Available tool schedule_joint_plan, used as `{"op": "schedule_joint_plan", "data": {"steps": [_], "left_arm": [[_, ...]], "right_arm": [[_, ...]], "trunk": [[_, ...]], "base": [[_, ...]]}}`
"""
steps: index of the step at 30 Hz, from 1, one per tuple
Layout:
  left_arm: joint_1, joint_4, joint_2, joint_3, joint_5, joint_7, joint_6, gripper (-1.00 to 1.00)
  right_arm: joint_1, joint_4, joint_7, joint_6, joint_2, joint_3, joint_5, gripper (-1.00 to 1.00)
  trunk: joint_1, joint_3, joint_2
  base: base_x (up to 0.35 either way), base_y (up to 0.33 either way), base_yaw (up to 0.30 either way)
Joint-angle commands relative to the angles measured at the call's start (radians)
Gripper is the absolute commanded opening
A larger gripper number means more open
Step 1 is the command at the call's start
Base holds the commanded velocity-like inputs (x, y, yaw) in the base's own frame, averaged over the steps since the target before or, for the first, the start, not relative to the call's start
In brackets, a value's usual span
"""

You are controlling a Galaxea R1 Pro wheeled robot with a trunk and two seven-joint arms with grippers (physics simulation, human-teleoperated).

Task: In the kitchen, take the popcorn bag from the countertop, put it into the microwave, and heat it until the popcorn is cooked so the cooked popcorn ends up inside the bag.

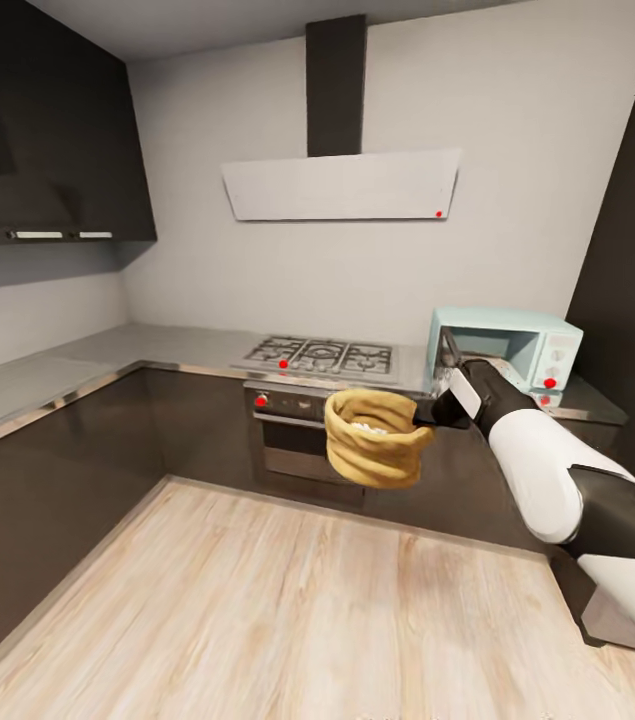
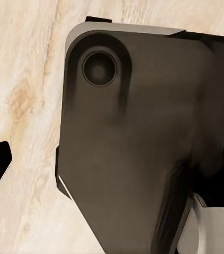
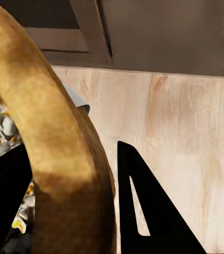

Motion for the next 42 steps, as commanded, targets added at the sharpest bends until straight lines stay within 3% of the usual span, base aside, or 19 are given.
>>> {"op": "schedule_joint_plan", "data": {"steps": [1, 16, 42], "left_arm": [[0.000, -0.001, 0.000, 0.000, 0.009, 0.000, -0.001, 1.00], [0.000, -0.001, 0.000, 0.000, 0.009, 0.001, -0.001, 1.00], [0.000, -0.001, 0.000, 0.000, 0.009, 0.001, -0.001, 1.00]], "right_arm": [[-0.001, -0.001, -0.003, 0.004, -0.012, -0.010, -0.003, -1.00], [-0.001, -0.002, -0.004, 0.000, -0.031, -0.010, -0.003, -1.00], [-0.001, -0.002, -0.004, -0.002, -0.029, -0.008, -0.003, -1.00]], "trunk": [[0.000, -0.001, -0.001], [0.000, -0.001, -0.001], [0.000, -0.001, -0.001]], "base": [[0.000, 0.000, -0.285], [0.000, 0.000, -0.286], [0.000, 0.000, -0.260]]}}
